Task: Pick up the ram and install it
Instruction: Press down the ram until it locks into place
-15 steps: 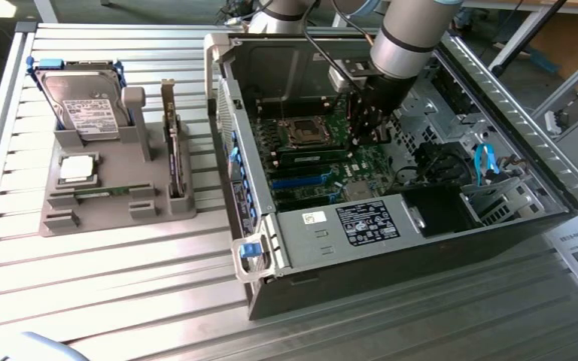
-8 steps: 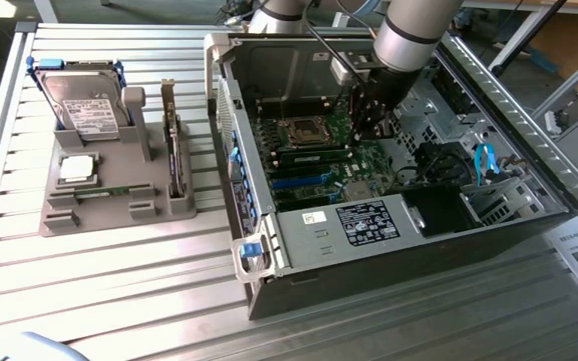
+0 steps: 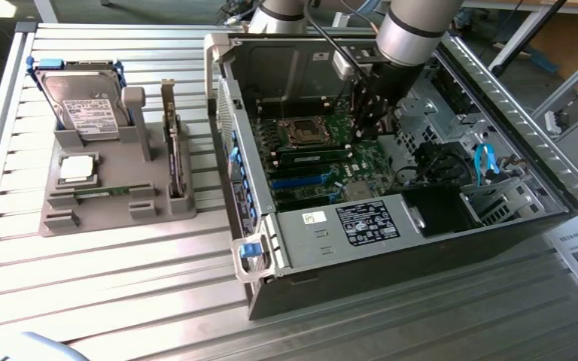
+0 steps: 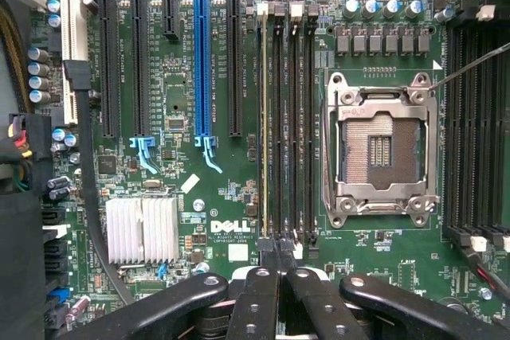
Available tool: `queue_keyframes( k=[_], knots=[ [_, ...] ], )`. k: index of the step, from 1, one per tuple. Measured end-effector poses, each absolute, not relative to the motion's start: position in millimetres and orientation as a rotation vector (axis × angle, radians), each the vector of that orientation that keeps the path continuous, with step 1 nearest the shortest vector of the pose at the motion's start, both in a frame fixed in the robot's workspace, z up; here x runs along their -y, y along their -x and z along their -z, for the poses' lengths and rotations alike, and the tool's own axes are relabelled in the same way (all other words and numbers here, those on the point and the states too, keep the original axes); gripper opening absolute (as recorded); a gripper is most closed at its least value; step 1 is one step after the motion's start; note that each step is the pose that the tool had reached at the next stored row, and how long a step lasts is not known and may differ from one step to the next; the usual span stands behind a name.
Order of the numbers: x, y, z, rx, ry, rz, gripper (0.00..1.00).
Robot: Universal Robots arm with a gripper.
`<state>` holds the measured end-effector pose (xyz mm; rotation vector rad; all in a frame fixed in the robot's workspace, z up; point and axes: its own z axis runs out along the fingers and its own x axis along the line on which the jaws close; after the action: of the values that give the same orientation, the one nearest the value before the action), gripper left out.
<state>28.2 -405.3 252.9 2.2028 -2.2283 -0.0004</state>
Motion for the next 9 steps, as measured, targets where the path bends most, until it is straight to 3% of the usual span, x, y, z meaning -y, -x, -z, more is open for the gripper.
queue_keyframes(
  k=[9],
  knots=[
    [405.3,-28.2,-253.2,2.228,-2.203,0.000,0.10]
  ],
)
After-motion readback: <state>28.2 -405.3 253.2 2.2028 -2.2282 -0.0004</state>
